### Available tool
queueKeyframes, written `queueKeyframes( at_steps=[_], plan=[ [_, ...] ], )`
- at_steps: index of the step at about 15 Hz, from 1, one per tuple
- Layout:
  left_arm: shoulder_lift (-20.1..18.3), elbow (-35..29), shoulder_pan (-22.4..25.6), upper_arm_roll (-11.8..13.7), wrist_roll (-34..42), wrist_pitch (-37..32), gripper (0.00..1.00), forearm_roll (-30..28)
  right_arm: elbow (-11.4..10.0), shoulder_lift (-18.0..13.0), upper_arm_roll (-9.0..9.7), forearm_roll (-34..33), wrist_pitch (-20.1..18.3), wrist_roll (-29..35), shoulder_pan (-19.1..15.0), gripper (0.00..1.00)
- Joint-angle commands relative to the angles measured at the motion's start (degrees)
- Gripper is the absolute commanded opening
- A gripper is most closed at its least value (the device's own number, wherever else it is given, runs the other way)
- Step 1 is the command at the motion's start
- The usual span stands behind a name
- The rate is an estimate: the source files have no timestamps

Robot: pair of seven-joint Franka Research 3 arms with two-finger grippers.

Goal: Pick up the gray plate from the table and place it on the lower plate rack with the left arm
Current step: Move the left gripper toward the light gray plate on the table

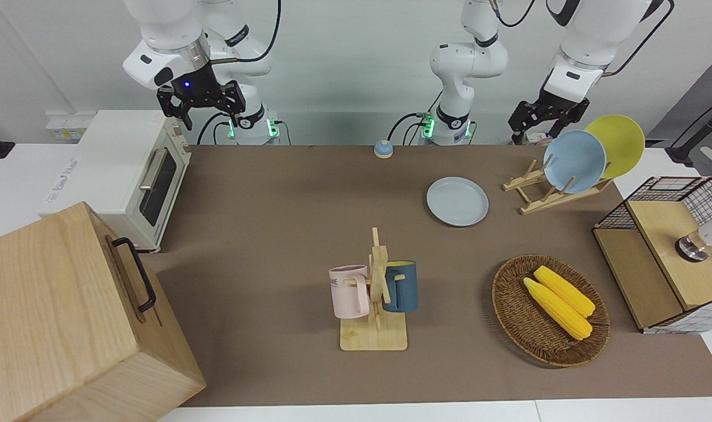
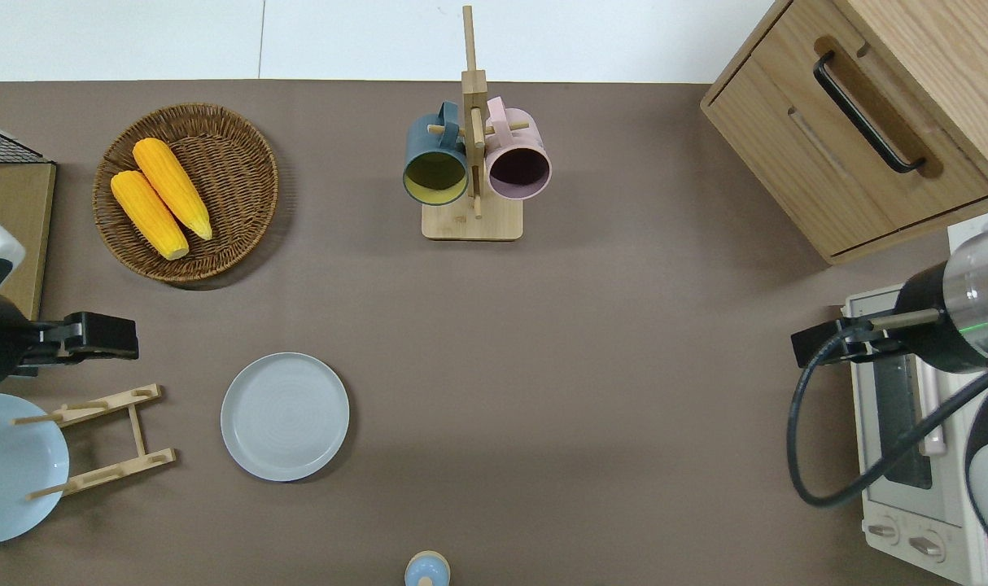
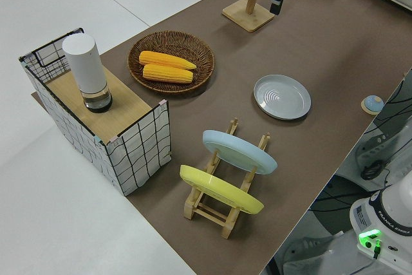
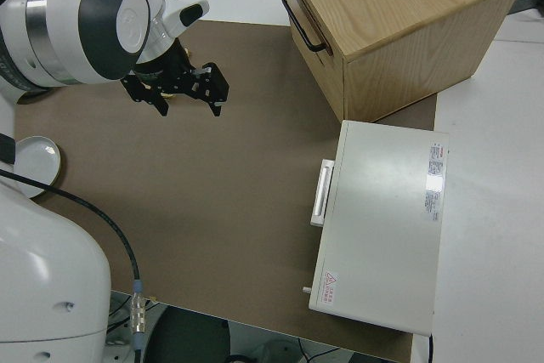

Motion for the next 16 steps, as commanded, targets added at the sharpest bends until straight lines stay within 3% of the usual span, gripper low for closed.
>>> queueKeyframes(
  at_steps=[1, 6, 16],
  plan=[
    [0.22, -2.59, -0.12, -0.34, -1.15, 0.32, 0.99, 0.7, 0.35, -0.27, 0.38, 0.21, -0.87, -0.19, -0.85, 0.99],
    [0.31, -6.57, -0.12, -0.34, -0.72, 2.87, 1.0, 0.7, 0.35, -0.27, 0.38, 0.21, -0.87, -0.19, -0.85, 0.99],
    [0.49, -25.46, -0.12, 0.88, -0.63, 20.88, 0.99, 0.7, 0.35, -0.27, 0.38, 0.21, -0.87, -0.19, -0.85, 0.987]
  ],
)
